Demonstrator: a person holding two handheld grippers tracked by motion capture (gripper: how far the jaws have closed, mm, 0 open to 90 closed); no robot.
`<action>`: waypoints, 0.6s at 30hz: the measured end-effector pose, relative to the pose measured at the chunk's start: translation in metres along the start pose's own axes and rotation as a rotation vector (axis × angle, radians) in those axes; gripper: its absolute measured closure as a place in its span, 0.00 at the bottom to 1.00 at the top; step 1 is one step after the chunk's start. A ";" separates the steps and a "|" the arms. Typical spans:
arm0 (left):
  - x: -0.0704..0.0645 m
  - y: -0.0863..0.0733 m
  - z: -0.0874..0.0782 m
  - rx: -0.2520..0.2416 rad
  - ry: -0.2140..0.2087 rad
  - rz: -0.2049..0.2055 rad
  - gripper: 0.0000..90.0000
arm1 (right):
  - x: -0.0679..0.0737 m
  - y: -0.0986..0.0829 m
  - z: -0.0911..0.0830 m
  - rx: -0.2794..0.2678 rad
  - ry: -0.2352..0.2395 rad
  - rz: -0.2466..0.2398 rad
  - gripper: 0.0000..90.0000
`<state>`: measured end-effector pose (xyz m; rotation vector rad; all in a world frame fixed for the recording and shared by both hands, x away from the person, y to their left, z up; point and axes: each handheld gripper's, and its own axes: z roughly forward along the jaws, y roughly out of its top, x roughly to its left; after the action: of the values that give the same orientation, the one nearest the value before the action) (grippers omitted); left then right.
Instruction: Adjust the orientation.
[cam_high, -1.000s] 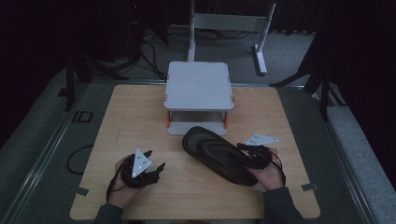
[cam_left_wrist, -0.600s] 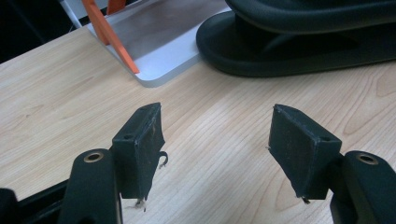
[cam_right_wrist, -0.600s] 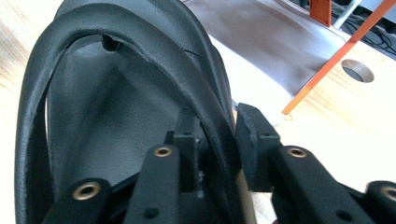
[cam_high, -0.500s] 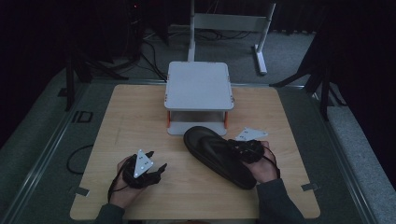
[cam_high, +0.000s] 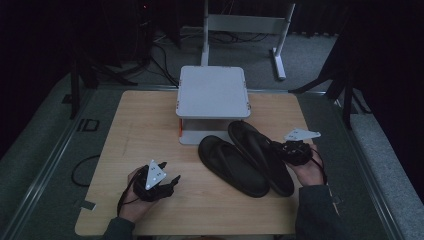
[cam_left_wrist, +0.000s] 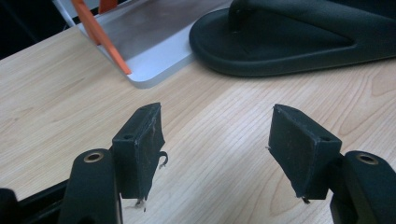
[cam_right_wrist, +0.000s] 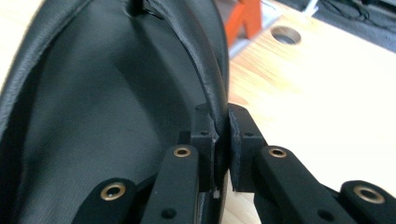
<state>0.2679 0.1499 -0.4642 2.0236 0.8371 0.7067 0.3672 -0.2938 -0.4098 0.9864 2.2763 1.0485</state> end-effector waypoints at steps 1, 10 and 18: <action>-0.001 0.000 0.001 0.002 -0.002 0.001 0.39 | -0.005 -0.002 0.001 0.003 0.001 0.002 0.92; -0.005 0.002 0.005 0.009 -0.018 0.015 0.39 | -0.016 -0.009 0.023 0.081 -0.055 -0.074 0.91; -0.004 0.001 0.005 0.011 -0.021 0.015 0.39 | -0.014 -0.003 0.038 0.092 -0.082 -0.146 0.90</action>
<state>0.2690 0.1438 -0.4669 2.0455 0.8162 0.6888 0.3995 -0.2884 -0.4340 0.8668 2.3072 0.8343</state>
